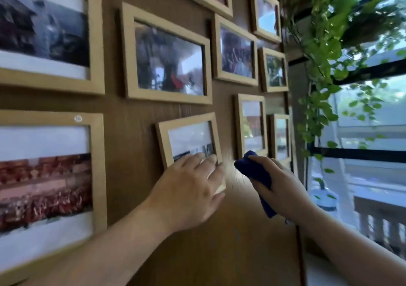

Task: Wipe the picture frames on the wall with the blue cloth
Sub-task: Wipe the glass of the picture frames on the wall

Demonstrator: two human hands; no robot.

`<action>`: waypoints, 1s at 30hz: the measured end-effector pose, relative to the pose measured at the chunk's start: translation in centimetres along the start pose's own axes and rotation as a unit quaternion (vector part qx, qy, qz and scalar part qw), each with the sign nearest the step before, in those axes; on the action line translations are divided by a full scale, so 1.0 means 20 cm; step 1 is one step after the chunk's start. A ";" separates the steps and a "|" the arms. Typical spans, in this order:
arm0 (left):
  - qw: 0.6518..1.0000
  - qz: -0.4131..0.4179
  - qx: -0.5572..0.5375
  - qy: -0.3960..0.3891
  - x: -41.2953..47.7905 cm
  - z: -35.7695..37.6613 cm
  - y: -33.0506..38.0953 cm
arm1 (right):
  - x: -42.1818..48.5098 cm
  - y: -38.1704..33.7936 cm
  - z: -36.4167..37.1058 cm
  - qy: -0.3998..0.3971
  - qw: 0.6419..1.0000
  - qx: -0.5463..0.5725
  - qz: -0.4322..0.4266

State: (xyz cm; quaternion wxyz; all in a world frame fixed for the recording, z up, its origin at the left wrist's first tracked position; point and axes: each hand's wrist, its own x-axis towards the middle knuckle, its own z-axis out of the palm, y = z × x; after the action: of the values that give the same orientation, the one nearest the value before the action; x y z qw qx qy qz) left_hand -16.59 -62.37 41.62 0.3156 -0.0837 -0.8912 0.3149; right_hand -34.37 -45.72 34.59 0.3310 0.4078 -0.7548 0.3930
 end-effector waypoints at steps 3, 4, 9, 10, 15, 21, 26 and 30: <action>0.997 -0.027 0.070 -0.002 0.07 -0.11 -0.16 | 0.22 -0.02 0.01 0.003 0.999 0.032 -0.035; 0.995 -0.034 0.091 0.004 0.09 -0.15 -0.22 | 0.30 -0.03 0.01 0.009 0.998 0.040 -0.053; 0.978 -0.061 0.198 0.031 0.20 -0.37 -0.51 | 0.71 -0.20 0.00 0.068 0.989 0.046 -0.125; 0.973 -0.069 0.220 0.028 0.21 -0.41 -0.58 | 0.79 -0.24 0.00 0.081 0.986 0.048 -0.138; 0.942 -0.133 0.307 -0.019 0.26 -0.54 -0.87 | 1.14 -0.48 -0.01 0.132 0.973 0.034 -0.188; 0.921 -0.178 0.344 -0.032 0.25 -0.54 -1.06 | 1.40 -0.78 0.03 0.172 0.962 0.013 -0.211; 0.932 -0.180 0.314 -0.010 0.25 -0.47 -1.12 | 1.42 -0.92 0.11 0.206 0.950 0.012 -0.236; 0.940 -0.180 0.290 0.004 0.26 -0.45 -1.13 | 1.40 -0.95 0.16 0.219 0.939 -0.002 -0.264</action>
State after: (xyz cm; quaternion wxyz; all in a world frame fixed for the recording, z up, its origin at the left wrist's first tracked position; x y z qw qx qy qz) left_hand -14.02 -73.78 63.66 0.3809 0.1721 -0.7605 0.4969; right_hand -30.78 -65.23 62.12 0.5806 0.4960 -0.5294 0.3697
